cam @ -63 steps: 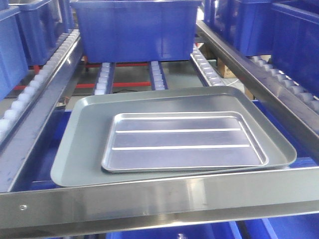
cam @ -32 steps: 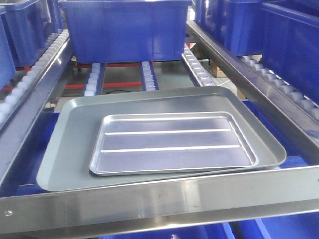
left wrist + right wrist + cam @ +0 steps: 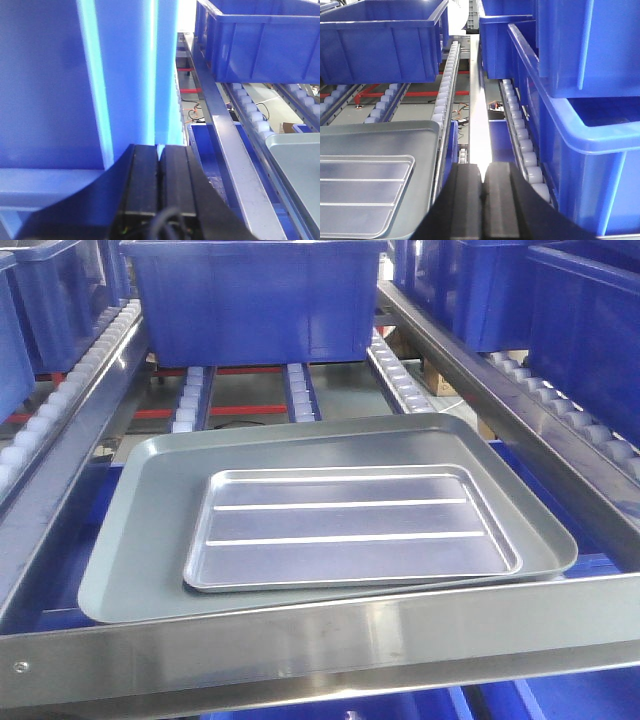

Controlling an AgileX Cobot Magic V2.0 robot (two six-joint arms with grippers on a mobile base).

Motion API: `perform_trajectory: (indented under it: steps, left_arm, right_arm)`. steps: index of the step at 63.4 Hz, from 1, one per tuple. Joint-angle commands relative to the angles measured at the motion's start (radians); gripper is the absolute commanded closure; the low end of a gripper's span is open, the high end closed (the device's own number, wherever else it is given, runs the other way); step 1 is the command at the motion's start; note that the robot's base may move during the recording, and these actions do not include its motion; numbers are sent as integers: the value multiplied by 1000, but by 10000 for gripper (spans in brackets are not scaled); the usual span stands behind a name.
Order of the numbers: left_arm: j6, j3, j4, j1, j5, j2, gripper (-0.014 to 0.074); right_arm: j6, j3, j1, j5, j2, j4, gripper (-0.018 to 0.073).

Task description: Grab silver tray and stack on right shelf

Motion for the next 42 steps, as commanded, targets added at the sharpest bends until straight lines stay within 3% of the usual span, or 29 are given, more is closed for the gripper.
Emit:
perform_trajectory:
  steps: [1, 42]
  left_arm:
    - [-2, 24, -7, 1, -91, -10, 697]
    - [-2, 24, -7, 1, -91, -10, 697]
  right_arm:
    - [-12, 0, -6, -102, -17, 0, 503]
    - [-12, 0, -6, -102, -17, 0, 503]
